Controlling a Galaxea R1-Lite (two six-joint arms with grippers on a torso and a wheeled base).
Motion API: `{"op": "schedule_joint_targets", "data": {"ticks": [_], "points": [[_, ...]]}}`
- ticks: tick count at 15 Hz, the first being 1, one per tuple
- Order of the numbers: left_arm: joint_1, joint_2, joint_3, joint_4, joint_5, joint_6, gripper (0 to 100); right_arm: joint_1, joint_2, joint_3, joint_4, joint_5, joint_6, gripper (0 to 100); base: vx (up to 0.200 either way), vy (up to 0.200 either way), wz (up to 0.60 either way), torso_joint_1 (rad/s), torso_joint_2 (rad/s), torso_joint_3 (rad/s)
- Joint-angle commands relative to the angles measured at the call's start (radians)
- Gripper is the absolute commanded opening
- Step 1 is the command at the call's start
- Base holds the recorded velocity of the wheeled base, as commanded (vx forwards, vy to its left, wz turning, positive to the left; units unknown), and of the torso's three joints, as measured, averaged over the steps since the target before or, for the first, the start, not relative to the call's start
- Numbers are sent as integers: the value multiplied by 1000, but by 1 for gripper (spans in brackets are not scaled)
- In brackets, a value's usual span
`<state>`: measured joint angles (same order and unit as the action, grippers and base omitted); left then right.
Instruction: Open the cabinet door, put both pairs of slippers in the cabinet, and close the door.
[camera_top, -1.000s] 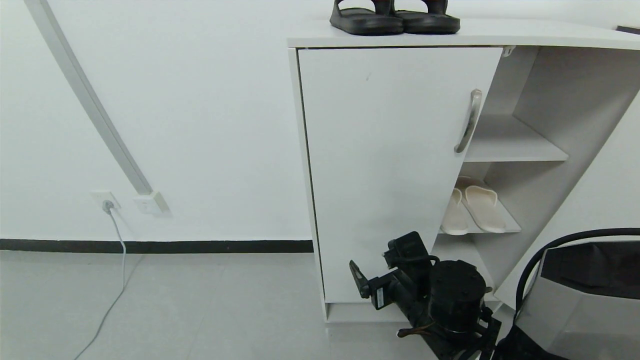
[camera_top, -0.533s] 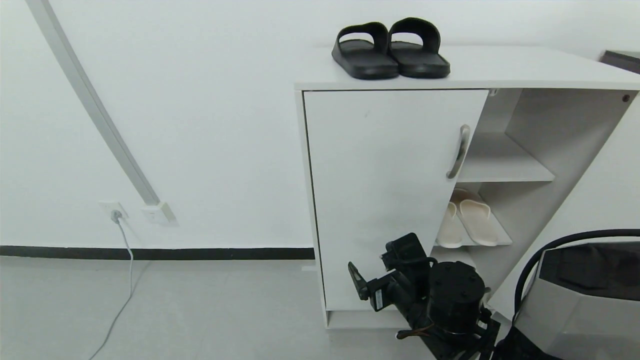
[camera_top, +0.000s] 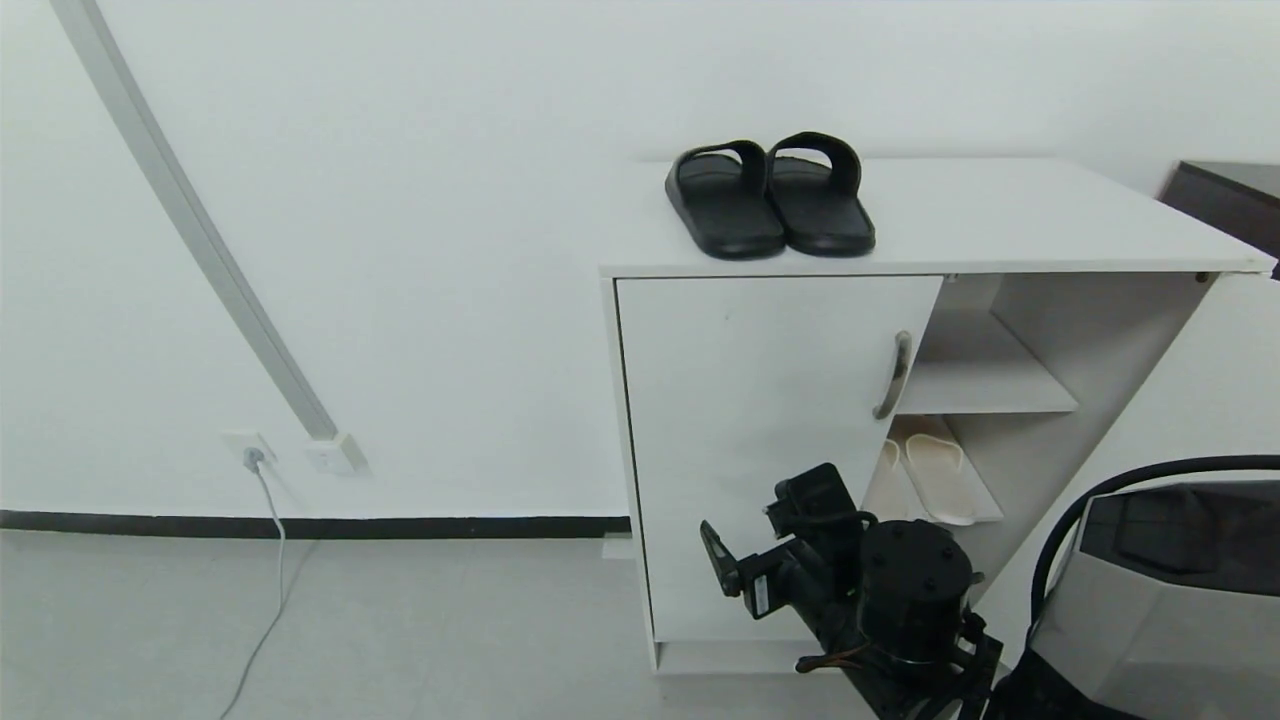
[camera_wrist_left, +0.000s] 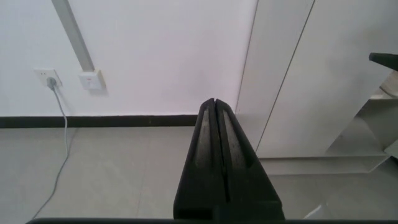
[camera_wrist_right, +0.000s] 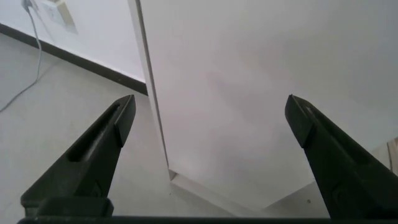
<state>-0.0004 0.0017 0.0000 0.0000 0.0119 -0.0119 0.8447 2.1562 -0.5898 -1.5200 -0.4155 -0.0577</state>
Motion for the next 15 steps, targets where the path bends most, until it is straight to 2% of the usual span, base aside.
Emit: {"op": "schedule_joint_targets", "data": {"ticks": [1,15], "points": [[0,1,0,2,0,0,0,1,2,1,0,0,-1,100,0,0,0,163,-486,-320],[0,1,0,0,0,0,0,4,2,11,-2,0,-1,100,0,0,0,208,-521,-316]]}}
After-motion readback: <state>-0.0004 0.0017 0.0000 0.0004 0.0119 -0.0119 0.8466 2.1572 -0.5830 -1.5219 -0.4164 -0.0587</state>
